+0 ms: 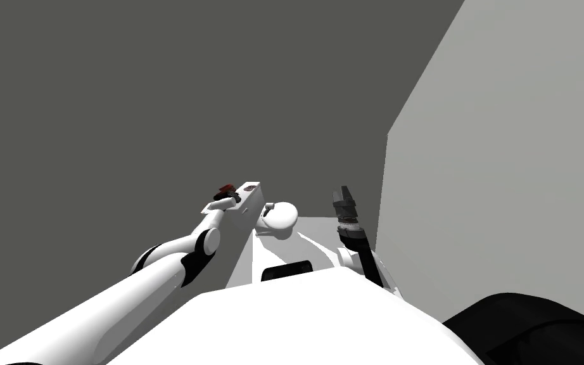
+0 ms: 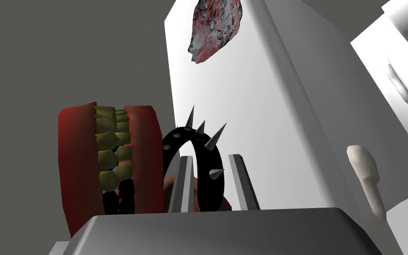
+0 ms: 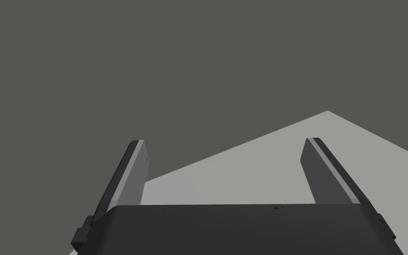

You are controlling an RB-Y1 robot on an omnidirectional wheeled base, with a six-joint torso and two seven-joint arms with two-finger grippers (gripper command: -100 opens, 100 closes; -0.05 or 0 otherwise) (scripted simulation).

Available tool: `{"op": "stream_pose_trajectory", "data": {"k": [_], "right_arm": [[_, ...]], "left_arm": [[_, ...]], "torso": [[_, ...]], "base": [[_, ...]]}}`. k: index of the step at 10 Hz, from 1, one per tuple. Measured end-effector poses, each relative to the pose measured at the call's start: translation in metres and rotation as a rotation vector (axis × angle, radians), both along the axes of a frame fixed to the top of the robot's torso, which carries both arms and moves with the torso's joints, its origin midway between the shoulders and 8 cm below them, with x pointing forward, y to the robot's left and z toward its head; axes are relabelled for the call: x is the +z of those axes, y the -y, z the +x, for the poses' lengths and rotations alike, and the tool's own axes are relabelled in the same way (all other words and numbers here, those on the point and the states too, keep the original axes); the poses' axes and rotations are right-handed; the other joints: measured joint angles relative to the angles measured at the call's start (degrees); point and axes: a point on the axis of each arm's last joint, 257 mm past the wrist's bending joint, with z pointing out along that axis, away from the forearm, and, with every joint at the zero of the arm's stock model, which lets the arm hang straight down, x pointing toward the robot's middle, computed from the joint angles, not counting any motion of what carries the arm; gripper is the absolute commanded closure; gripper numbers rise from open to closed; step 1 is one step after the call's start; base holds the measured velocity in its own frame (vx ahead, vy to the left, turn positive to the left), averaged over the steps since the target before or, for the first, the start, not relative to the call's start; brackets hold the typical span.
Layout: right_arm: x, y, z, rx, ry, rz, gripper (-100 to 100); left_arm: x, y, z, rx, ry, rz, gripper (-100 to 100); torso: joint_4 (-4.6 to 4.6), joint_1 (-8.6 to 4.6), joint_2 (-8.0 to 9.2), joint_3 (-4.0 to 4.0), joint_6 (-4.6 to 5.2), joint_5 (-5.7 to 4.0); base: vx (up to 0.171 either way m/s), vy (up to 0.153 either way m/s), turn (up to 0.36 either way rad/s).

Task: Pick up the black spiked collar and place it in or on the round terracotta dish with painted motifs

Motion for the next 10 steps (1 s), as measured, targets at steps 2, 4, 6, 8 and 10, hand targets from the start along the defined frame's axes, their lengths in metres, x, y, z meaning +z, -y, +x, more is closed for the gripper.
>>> {"op": "stream_pose_trajectory", "data": {"k": [2,4,6,8,10], "right_arm": [[0.0,0.0,0.0,0.0,0.0,0.0,0],[0.0,-0.0001,0.0,0.0,0.0,0.0,0],[0.0,-0.0001,0.0,0.0,0.0,0.0,0],[0.0,-0.0001,0.0,0.0,0.0,0.0,0],[0.0,-0.0001,0.0,0.0,0.0,0.0,0]], "left_arm": [[-0.0068,-0.0056,-0.0059,0.008,-0.018,-0.006,100],[-0.0098,-0.0024,-0.0061,0.005,-0.024,-0.01,-100],[-0.0098,-0.0025,-0.0061,0.005,-0.024,-0.01,-100],[-0.0098,-0.0025,-0.0062,0.005,-0.024,-0.01,0],[-0.0017,-0.0039,-0.0036,0.005,-0.024,-0.008,-100]], "torso": [[0.02,-0.3,0.03,0.02,0.05,-0.05],[0.02,-0.47,-0.11,-0.05,-0.1,-0.13],[0.01,-0.51,-0.14,-0.06,-0.09,-0.14],[0.01,-0.52,-0.14,-0.07,-0.09,-0.14],[0.02,-0.57,-0.14,-0.06,-0.08,-0.16]], "base": [[-0.007,0.092,0.068],[-0.002,0.003,-0.004],[0.0,0.0,0.0],[0.0,0.0,0.0],[-0.005,-0.019,-0.037]]}}
